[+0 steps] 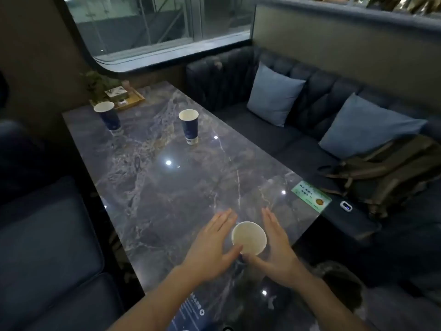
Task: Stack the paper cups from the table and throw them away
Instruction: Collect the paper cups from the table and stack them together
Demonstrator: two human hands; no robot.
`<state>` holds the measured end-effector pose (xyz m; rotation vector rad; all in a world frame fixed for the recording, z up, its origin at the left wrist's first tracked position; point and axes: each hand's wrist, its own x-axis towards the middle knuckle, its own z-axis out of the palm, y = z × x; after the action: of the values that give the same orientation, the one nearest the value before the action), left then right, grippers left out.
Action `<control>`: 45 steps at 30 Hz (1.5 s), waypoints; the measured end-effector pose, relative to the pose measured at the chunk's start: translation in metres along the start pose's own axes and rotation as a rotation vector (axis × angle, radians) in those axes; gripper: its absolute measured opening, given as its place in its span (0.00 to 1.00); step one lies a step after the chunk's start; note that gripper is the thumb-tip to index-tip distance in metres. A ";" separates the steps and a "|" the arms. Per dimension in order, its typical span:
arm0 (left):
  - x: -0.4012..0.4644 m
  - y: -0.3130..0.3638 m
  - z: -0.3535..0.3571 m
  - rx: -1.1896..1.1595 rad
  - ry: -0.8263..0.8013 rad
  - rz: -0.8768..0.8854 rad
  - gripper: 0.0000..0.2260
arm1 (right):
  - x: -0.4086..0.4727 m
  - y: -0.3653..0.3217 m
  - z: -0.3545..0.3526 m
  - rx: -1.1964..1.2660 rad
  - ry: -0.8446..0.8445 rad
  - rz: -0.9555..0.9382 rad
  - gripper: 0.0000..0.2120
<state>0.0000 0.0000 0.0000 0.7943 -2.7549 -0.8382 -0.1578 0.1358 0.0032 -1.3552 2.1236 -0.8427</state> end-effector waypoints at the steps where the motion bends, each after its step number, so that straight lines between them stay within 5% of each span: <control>1: 0.001 0.002 0.003 -0.029 -0.017 0.008 0.34 | -0.002 -0.002 -0.001 0.028 -0.036 -0.008 0.53; 11: 0.009 0.011 0.021 -0.008 -0.109 0.030 0.35 | 0.006 0.018 0.016 0.163 -0.131 0.145 0.58; 22: 0.004 0.005 0.031 -0.099 -0.101 -0.050 0.35 | 0.005 0.034 0.034 0.384 0.010 0.165 0.37; 26: 0.002 0.000 0.029 -0.205 -0.074 -0.043 0.34 | 0.004 0.020 0.030 0.386 0.059 0.148 0.32; 36: -0.034 -0.045 -0.008 -0.560 0.124 -0.120 0.32 | 0.012 -0.051 0.057 0.337 0.146 0.160 0.37; 45: -0.044 -0.123 -0.061 -0.619 0.001 -0.100 0.36 | 0.037 -0.126 0.123 0.269 0.222 0.284 0.37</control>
<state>0.1100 -0.0919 -0.0168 0.7908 -2.2424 -1.5876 -0.0107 0.0324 0.0049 -0.8332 2.2005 -1.1511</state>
